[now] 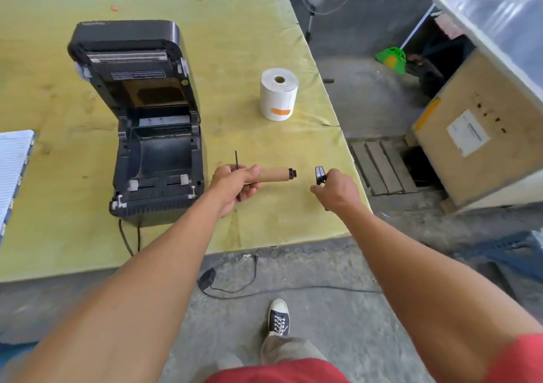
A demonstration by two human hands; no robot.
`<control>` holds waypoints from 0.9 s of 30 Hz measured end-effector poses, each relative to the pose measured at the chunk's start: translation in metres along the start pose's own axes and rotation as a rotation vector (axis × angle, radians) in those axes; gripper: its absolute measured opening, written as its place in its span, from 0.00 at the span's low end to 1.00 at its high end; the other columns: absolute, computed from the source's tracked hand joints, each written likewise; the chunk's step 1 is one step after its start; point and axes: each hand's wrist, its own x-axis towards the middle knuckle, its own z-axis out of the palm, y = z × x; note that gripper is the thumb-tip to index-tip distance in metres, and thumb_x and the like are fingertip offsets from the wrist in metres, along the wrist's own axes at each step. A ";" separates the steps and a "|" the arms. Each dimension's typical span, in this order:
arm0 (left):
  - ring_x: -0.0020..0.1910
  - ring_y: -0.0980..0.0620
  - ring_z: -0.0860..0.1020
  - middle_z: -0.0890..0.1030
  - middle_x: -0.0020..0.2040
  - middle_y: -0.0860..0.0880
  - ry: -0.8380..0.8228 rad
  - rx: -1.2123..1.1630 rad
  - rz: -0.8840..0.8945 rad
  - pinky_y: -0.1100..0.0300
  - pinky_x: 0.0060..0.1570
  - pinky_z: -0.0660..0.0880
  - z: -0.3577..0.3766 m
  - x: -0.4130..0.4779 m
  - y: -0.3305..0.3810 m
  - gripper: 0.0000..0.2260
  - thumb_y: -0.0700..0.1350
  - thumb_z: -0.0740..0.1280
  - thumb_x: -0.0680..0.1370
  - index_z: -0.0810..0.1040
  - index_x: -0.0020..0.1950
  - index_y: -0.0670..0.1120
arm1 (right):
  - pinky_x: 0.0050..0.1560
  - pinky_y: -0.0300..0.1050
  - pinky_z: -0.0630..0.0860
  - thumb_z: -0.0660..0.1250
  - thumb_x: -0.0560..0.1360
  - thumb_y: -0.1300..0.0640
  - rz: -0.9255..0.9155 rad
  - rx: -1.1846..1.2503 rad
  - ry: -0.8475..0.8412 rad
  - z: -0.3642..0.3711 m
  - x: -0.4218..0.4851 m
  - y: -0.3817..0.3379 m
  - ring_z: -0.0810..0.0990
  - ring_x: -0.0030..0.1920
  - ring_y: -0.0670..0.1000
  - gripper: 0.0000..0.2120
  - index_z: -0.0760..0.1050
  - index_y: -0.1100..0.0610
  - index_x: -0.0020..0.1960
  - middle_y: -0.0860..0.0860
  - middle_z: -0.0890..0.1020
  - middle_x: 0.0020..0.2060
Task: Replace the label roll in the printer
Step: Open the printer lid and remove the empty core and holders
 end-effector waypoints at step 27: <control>0.37 0.50 0.83 0.83 0.50 0.42 0.004 -0.065 -0.110 0.60 0.33 0.77 0.027 0.039 0.002 0.16 0.42 0.75 0.74 0.74 0.58 0.44 | 0.35 0.42 0.72 0.67 0.80 0.56 0.137 0.923 -0.413 -0.020 0.047 -0.012 0.77 0.34 0.46 0.07 0.80 0.60 0.51 0.53 0.84 0.43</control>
